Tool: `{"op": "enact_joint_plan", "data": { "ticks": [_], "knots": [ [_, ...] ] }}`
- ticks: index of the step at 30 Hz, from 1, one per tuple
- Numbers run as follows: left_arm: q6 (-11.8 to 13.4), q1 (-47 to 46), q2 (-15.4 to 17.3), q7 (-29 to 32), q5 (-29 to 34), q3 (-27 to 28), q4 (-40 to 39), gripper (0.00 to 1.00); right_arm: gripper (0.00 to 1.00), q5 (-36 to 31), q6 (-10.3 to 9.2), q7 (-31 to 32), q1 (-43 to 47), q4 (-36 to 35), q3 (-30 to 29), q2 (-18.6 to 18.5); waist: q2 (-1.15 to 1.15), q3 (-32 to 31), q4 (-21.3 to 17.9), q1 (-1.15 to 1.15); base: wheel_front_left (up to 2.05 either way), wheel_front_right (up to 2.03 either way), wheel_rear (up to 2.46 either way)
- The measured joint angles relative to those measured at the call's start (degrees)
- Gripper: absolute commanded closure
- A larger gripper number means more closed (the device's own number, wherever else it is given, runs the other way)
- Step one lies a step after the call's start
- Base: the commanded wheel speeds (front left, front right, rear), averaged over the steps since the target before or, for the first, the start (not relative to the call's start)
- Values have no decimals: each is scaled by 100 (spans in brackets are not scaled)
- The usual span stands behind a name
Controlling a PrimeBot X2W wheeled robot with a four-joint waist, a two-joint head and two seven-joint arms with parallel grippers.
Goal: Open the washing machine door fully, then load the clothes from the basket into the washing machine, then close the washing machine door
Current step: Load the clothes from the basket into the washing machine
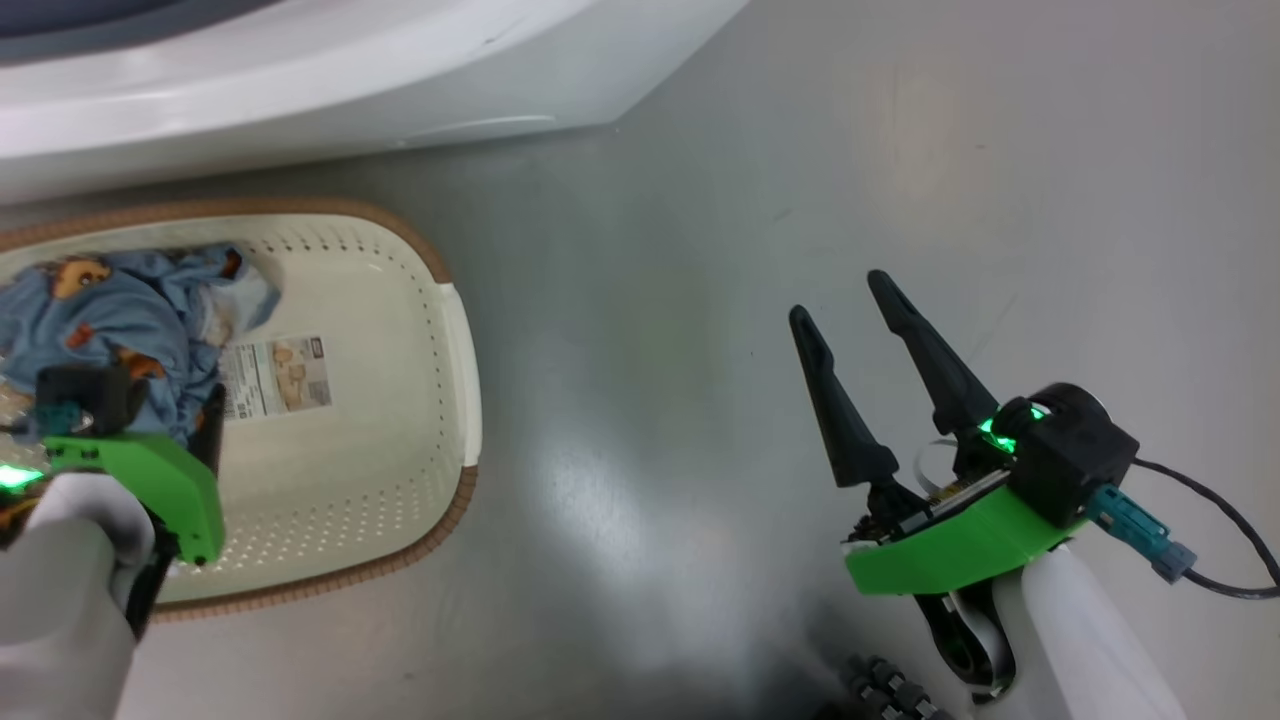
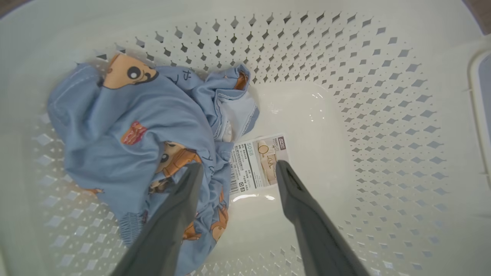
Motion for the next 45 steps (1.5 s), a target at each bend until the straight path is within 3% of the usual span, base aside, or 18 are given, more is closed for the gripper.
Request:
{"op": "enact_joint_plan", "data": {
  "ticks": [11,38,39,41,42,45],
  "knots": [
    [0,-561,300,216,-520,-690,198,0,0,43,0,0,-331,-115,165,5,0,402,-118,0,0,0,0],
    [0,-1293,634,502,-1035,-1396,715,0,0,53,0,0,-492,-337,453,11,0,934,-383,0,0,0,0],
    [0,-1298,639,502,-1040,-1405,724,22,0,53,0,0,-525,-338,455,11,0,942,-391,0,0,0,0],
    [0,-1322,641,501,-1092,-1429,737,83,0,53,0,0,-581,-357,455,11,0,950,-402,0,0,0,0],
    [0,-1352,643,494,-1101,-1444,739,99,0,53,0,0,-587,-368,455,11,0,951,-403,0,0,0,0],
    [0,-1389,646,435,-1174,-1464,739,96,0,53,0,0,-587,-368,450,11,0,933,-392,0,0,0,0]
  ]
}}
